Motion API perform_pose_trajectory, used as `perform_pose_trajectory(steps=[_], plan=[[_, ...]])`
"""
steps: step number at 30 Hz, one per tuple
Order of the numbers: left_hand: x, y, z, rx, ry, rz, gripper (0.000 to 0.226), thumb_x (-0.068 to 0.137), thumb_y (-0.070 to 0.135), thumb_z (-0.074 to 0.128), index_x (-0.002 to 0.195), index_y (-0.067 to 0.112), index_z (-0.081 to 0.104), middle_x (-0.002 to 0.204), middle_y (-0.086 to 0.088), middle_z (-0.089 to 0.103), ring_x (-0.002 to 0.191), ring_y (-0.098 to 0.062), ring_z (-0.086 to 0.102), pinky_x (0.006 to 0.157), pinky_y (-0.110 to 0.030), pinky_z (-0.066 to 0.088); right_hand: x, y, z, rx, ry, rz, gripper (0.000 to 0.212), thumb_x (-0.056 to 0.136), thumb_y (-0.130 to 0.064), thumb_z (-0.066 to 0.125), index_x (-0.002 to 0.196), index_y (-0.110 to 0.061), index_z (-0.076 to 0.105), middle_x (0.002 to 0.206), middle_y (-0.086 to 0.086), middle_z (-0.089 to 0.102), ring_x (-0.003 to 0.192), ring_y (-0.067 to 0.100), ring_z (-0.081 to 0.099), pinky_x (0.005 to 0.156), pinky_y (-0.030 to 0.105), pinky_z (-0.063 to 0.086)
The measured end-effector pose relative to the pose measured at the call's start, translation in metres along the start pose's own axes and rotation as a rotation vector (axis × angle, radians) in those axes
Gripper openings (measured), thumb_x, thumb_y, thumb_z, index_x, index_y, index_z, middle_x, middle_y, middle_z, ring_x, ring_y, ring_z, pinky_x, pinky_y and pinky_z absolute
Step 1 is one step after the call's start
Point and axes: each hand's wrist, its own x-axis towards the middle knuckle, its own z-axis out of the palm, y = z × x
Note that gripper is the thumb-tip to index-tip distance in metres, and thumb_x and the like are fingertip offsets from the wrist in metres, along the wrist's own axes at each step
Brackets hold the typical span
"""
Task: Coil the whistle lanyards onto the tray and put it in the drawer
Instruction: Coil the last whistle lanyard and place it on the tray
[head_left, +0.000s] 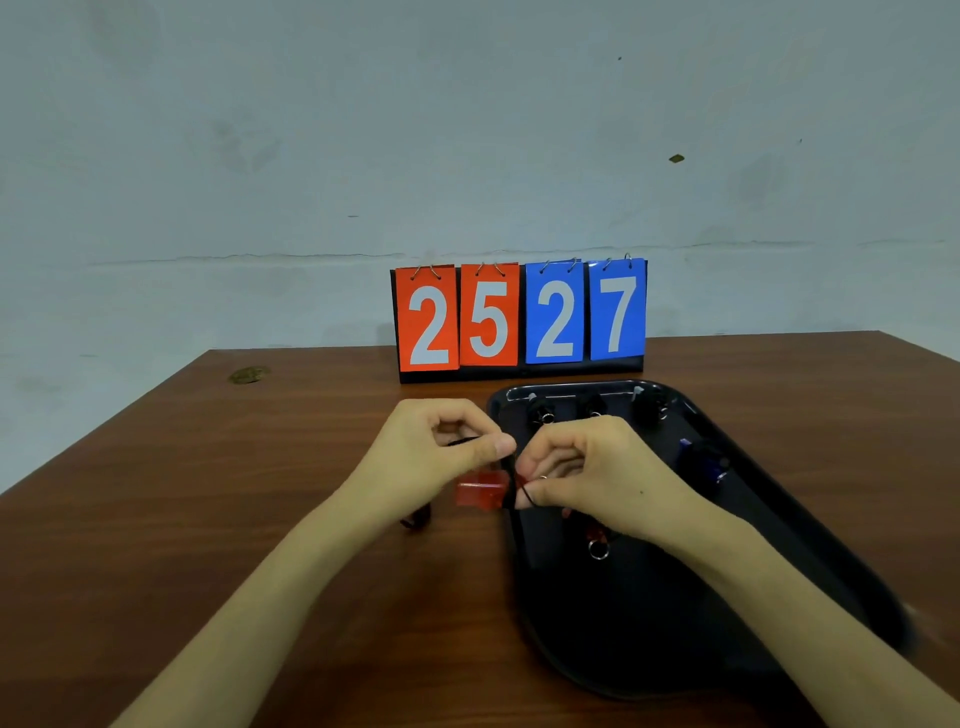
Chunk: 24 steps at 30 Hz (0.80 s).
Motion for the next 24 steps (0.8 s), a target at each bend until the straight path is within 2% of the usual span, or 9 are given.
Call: perform_pose_trajectory(steps=[4,7,10,15,17,20,22,24], plan=[[-0.001,0.000,-0.006,-0.201,-0.055,-0.186,0.030,0.070,0.042,0.065,0.074,0.013,0.069,0.052,0.001,0.060,0.045,-0.009,0.050,0.045,-0.016,0.037,-0.002,-0.008,-0.006,0.235,-0.034,0.028,0.015,0.071,-0.001,0.075,0.078,-0.012,0.068,0.072,0.006,0.073,0.068,0.014,0.070,0.065,0.018,0.054],[-0.002,0.003,0.000,-0.261,-0.111,-0.205,0.033,0.084,0.035,0.057,0.067,0.007,0.062,0.042,0.004,0.052,0.037,-0.007,0.039,0.042,-0.021,0.029,-0.002,-0.011,-0.009,0.362,-0.006,0.047,0.014,0.070,0.001,0.073,0.081,-0.006,0.067,0.073,0.013,0.072,0.066,0.018,0.070,0.067,0.026,0.058],[-0.003,0.004,0.006,-0.272,-0.122,-0.184,0.036,0.090,0.035,0.051,0.064,0.014,0.066,0.048,0.001,0.056,0.039,-0.008,0.041,0.043,-0.022,0.029,0.000,-0.010,-0.011,0.436,0.076,0.065,0.019,0.066,-0.007,0.073,0.083,-0.003,0.066,0.074,0.017,0.072,0.066,0.021,0.071,0.065,0.026,0.059],[-0.005,-0.003,0.010,-0.300,-0.172,-0.164,0.038,0.094,0.034,0.044,0.083,0.004,0.065,0.052,-0.004,0.052,0.034,-0.009,0.032,0.037,-0.019,0.025,0.004,-0.004,-0.016,0.478,0.332,0.106,0.013,0.071,0.000,0.072,0.081,-0.007,0.065,0.067,0.007,0.072,0.063,0.016,0.071,0.062,0.023,0.058],[-0.005,-0.003,0.014,-0.256,-0.177,-0.172,0.035,0.096,0.030,0.044,0.086,0.004,0.064,0.051,-0.005,0.052,0.032,-0.008,0.031,0.036,-0.018,0.025,0.004,-0.001,-0.019,0.406,0.458,0.145,0.014,0.071,-0.005,0.075,0.080,-0.010,0.066,0.069,0.006,0.072,0.065,0.015,0.071,0.064,0.022,0.058],[-0.004,-0.003,0.018,-0.159,-0.187,-0.167,0.029,0.096,0.026,0.046,0.088,0.006,0.066,0.047,-0.002,0.051,0.030,-0.005,0.035,0.037,-0.014,0.030,0.004,0.008,-0.016,0.101,0.563,0.149,0.013,0.071,-0.015,0.079,0.080,-0.015,0.069,0.070,-0.004,0.070,0.066,0.007,0.068,0.066,0.016,0.055],[-0.005,-0.004,0.019,-0.040,-0.174,-0.138,0.026,0.095,0.027,0.048,0.088,0.011,0.067,0.044,0.007,0.052,0.034,-0.001,0.042,0.047,-0.008,0.036,0.002,0.012,-0.011,-0.142,0.551,0.104,0.012,0.072,-0.021,0.079,0.081,-0.018,0.070,0.071,-0.012,0.067,0.068,0.002,0.065,0.068,0.013,0.052],[-0.006,-0.007,0.018,0.191,-0.153,-0.044,0.022,0.093,0.034,0.051,0.090,0.020,0.068,0.056,0.016,0.061,0.054,0.005,0.056,0.062,-0.009,0.043,0.002,0.017,-0.008,-0.313,0.490,0.065,0.013,0.074,-0.024,0.077,0.084,-0.018,0.070,0.074,-0.012,0.067,0.069,0.001,0.062,0.072,0.016,0.052]])
